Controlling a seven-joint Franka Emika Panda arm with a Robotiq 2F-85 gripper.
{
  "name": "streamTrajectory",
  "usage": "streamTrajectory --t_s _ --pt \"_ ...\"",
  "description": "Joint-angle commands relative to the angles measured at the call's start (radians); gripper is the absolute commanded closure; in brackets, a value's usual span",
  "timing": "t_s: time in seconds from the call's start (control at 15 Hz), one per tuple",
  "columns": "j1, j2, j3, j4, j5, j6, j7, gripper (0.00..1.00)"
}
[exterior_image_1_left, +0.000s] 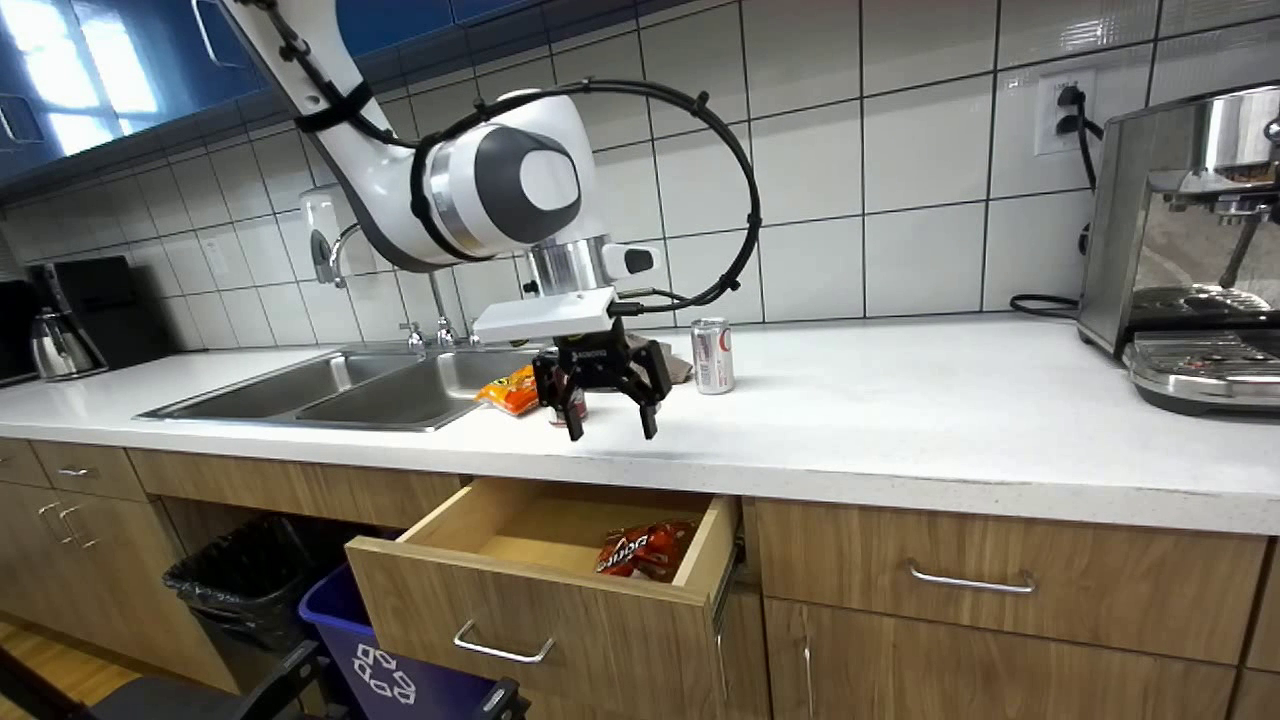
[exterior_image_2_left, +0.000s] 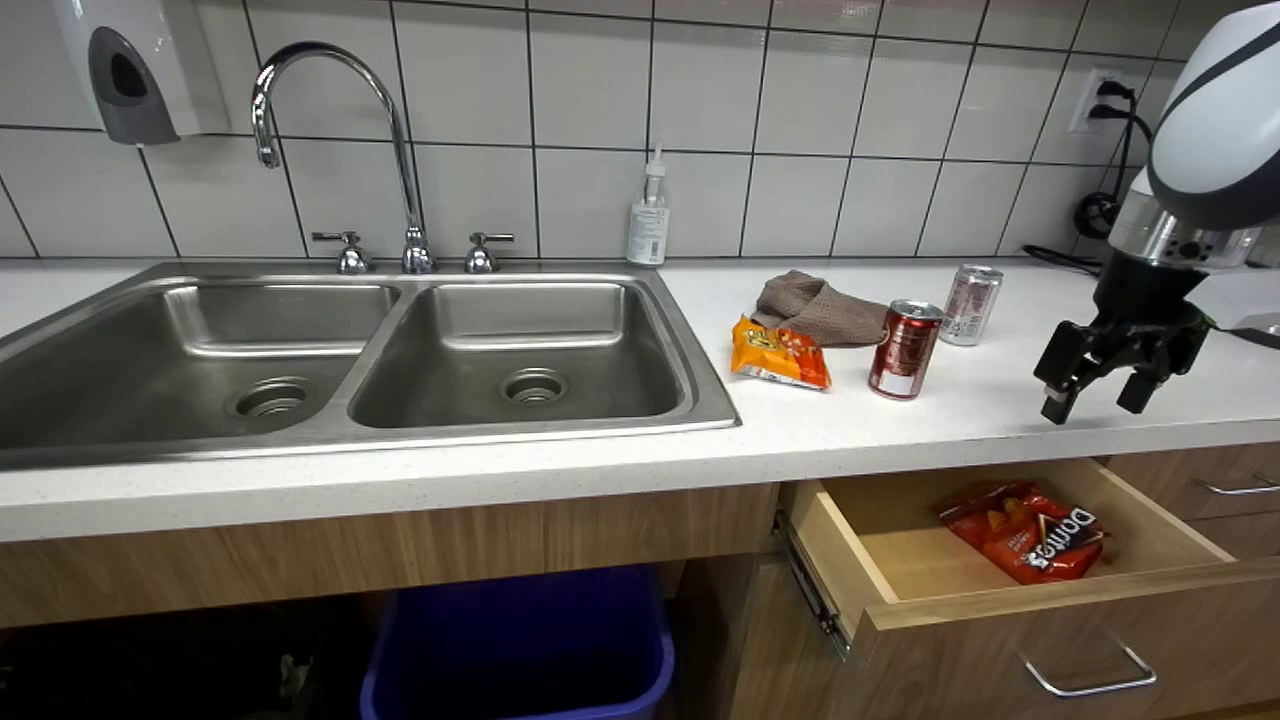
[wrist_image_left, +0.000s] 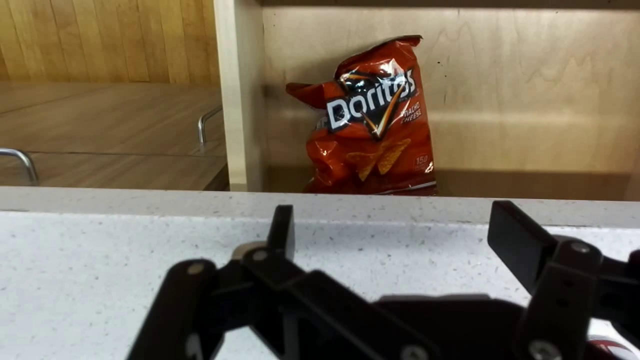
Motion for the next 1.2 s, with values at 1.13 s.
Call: streamTrajectory --t_s 1.13 --pt "0.087 -0.175 0.111 0.056 0.087 -0.015 -0.01 0.0"
